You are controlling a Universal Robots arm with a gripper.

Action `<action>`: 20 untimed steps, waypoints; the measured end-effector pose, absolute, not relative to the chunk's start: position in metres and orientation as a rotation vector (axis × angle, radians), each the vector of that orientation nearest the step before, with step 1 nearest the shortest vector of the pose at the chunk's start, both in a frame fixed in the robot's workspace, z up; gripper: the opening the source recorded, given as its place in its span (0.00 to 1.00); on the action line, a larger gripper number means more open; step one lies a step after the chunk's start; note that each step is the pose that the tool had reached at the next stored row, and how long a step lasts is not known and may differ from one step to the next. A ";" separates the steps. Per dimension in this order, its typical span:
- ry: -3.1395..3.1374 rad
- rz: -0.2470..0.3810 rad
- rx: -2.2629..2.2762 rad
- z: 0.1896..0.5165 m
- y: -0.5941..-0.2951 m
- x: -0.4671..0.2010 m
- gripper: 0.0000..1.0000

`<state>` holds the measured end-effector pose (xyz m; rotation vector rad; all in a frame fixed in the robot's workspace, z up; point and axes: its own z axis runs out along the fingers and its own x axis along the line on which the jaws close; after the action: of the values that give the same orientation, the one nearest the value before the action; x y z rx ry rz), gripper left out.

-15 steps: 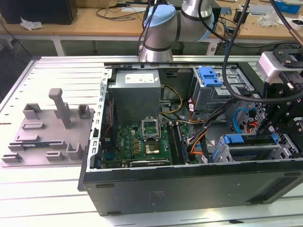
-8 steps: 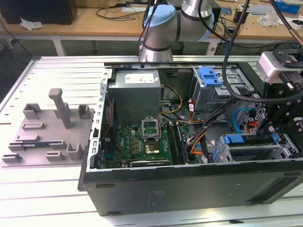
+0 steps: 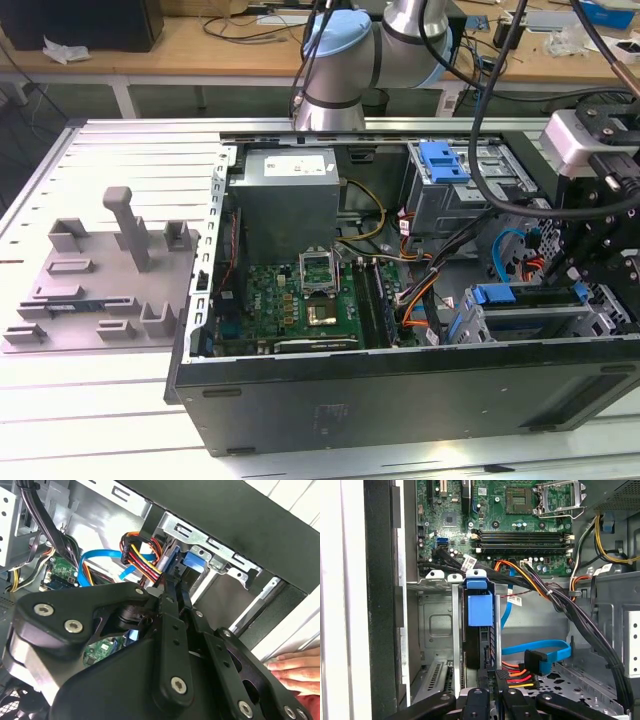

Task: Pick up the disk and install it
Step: 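Insert the first disk wire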

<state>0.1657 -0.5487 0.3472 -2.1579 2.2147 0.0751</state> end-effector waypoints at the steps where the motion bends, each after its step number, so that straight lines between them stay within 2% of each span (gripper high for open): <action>1: 2.215 0.075 -2.158 0.347 -0.549 0.166 0.17; 20: 2.215 0.074 -2.157 0.347 -0.545 0.164 0.17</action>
<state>0.1639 -0.5452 0.3472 -2.1572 2.2147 0.0744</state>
